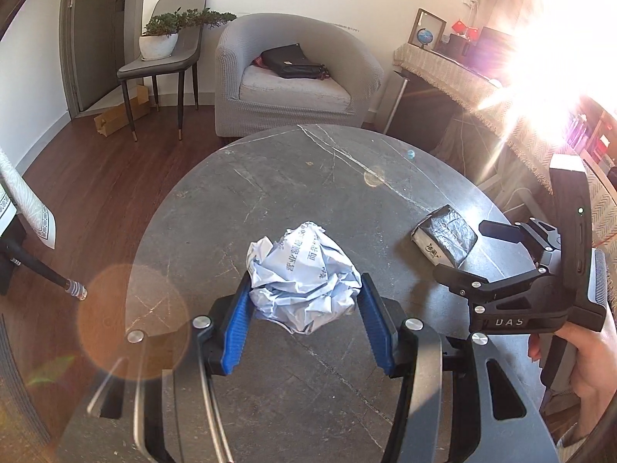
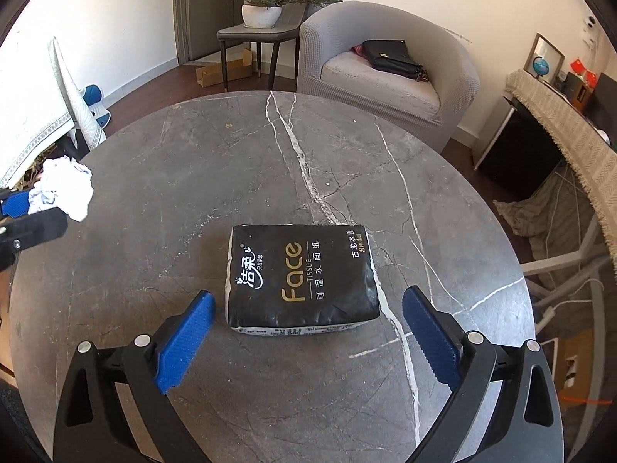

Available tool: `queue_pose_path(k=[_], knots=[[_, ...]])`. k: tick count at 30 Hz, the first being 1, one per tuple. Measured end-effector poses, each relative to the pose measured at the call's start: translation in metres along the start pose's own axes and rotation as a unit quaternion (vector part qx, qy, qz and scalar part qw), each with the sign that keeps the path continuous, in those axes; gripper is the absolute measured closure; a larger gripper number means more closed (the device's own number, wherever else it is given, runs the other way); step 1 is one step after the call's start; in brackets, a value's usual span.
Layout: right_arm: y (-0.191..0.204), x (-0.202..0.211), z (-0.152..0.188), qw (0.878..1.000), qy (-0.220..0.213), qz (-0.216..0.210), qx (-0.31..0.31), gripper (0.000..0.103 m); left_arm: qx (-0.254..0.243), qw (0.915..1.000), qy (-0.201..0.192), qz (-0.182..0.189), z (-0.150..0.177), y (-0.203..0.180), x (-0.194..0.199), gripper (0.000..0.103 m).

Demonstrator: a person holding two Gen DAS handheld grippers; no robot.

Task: Collect trash
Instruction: 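Grasp the crumpled paper ball with the left tool while the right tool grasps the black Face tissue pack, then carry the paper ball over the green bin and open the left tool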

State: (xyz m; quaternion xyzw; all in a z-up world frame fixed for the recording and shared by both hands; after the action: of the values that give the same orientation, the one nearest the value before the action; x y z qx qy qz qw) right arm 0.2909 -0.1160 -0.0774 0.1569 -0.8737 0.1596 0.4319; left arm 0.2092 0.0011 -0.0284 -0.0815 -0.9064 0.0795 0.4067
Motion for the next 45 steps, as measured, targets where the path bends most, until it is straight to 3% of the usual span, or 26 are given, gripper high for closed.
queue_pose_path(k=[3,5,6,9,20,32,37,45], knots=[[-0.001,-0.003,-0.002,1.0,0.001,-0.003,-0.01,0.006,0.015,0.9999,-0.004,-0.002,0.0,0.014,0.008,0.047],[-0.002,-0.002,-0.004,1.0,-0.005,-0.016,-0.024,0.026,0.024,0.9997,-0.005,-0.004,0.0,0.025,0.012,0.047],[-0.003,-0.002,-0.005,0.999,-0.005,-0.021,-0.036,0.031,0.027,0.9996,-0.005,-0.006,0.0,0.029,0.015,0.047],[0.002,-0.001,-0.006,0.999,-0.004,-0.02,-0.041,0.032,0.037,0.9992,-0.008,-0.013,0.002,0.04,0.024,0.047],[0.064,0.046,-0.008,0.992,-0.035,-0.113,-0.03,0.032,0.044,0.9983,-0.007,-0.036,0.024,0.071,0.055,0.047],[0.133,0.079,0.001,0.985,-0.048,-0.167,-0.011,0.032,0.05,0.9957,0.008,-0.078,0.061,0.115,0.083,0.047],[0.163,0.085,0.007,0.98,-0.05,-0.192,0.001,0.032,0.056,0.9922,0.045,-0.102,0.089,0.14,0.073,0.047],[0.186,0.091,0.002,0.975,-0.056,-0.216,0.012,0.032,0.084,0.9808,0.151,-0.09,0.149,0.168,0.021,0.047]])
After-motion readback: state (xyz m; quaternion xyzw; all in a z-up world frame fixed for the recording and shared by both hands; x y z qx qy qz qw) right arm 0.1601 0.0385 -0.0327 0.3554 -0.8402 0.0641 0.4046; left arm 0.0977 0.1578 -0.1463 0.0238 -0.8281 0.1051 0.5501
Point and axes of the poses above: each gripper's, at about its wrist camera, not at the fingertips, and x roughly against the way its jaws point, y to its left, z to its underside, the point moved 3 cm from there along -x, roughly the way its jaws point, and after that the axes turned 1 degree about z, right-handed, at the moved point
